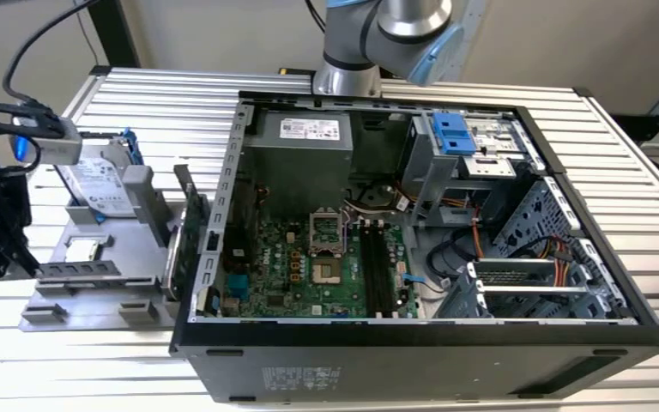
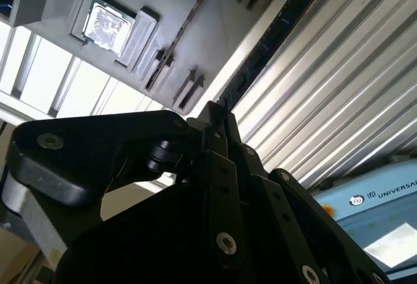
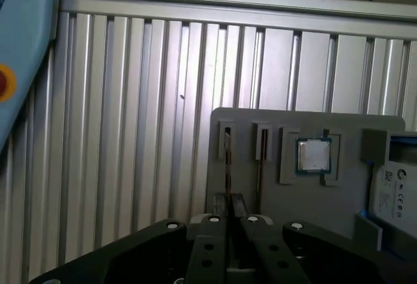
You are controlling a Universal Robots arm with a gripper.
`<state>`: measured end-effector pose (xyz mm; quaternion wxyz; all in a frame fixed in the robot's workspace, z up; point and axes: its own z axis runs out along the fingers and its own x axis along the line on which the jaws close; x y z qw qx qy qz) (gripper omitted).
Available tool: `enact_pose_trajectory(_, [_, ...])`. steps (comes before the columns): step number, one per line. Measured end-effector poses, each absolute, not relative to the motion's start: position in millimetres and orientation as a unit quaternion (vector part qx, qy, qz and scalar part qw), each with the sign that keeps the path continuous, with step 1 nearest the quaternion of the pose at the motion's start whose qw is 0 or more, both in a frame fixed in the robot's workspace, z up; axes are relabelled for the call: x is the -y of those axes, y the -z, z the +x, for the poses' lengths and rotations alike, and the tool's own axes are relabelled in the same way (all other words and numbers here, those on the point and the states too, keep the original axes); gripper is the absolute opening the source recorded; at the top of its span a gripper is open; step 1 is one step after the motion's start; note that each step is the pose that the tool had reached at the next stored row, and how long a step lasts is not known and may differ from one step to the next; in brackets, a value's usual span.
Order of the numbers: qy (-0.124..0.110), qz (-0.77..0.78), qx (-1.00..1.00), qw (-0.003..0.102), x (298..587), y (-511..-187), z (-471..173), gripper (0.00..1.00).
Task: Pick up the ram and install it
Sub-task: 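Pick up the ram and move it above insertion slot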
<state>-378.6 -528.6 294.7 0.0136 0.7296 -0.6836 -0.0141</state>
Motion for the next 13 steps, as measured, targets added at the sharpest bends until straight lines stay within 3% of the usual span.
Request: enact_pose_trajectory(13, [0.014, 0.73, 0.683, 0.014, 528.6, -333.7, -378.7, 0.0])
